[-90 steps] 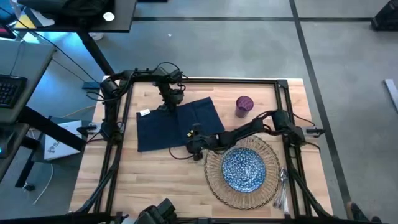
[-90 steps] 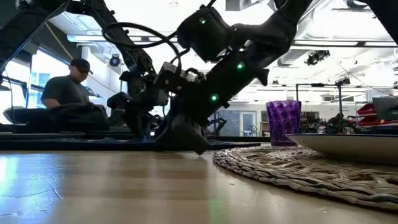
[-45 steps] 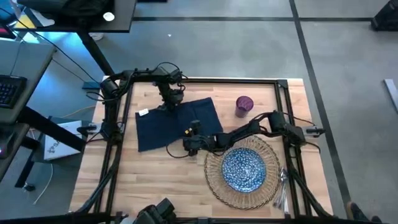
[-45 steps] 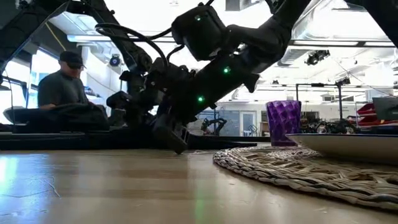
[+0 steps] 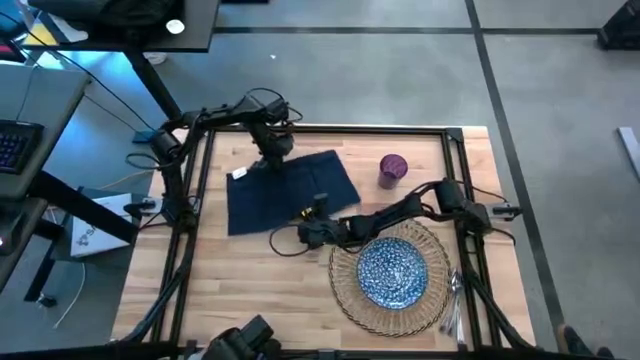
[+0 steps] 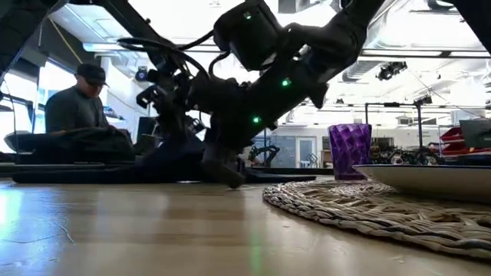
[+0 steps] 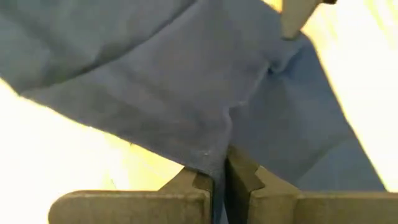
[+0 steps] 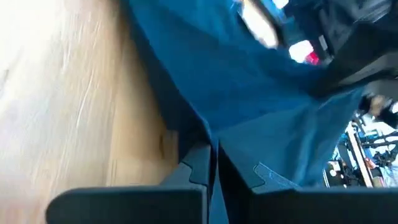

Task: Set table place
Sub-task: Fold the blue table napkin

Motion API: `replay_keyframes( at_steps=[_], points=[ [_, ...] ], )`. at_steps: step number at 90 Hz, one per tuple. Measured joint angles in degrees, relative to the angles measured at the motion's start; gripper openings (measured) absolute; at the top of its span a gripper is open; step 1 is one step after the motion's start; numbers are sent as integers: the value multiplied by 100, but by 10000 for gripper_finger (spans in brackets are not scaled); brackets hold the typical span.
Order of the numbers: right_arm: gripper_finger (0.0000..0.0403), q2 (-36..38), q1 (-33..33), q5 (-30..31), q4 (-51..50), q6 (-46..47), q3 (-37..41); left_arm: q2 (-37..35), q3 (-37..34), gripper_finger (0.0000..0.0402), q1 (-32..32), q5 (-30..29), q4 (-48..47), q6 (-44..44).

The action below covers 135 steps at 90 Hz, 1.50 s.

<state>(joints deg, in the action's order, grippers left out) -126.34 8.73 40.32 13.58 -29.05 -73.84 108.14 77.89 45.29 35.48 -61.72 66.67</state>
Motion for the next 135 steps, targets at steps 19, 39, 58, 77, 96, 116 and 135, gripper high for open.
replay_keyframes(
  at_steps=[19, 39, 58, 77, 96, 116, 135],
  points=[
    [0, 227, -16, -537, -640, 215, -13, -223, 0, 0, 46, 275, -157, -116],
    [43, 216, -50, -1163, -1052, 182, -9, -197, -132, 0, -10, 250, -51, -200],
    [141, 136, -149, -1228, -913, -63, -34, -197, -348, 0, -8, 114, 81, -217],
    [165, -42, -314, -1342, -845, -627, -57, -197, -372, 0, -30, 132, 192, -309],
    [143, -64, -531, -1444, -636, -639, -39, -197, -372, 0, -32, 132, 252, -310],
    [102, -68, -555, -1228, -291, -445, -25, -197, -372, 0, -20, 111, 250, -308],
    [16, -84, -482, -1232, -39, 40, -23, -197, -372, 0, 92, 175, 250, -398]
  ],
)
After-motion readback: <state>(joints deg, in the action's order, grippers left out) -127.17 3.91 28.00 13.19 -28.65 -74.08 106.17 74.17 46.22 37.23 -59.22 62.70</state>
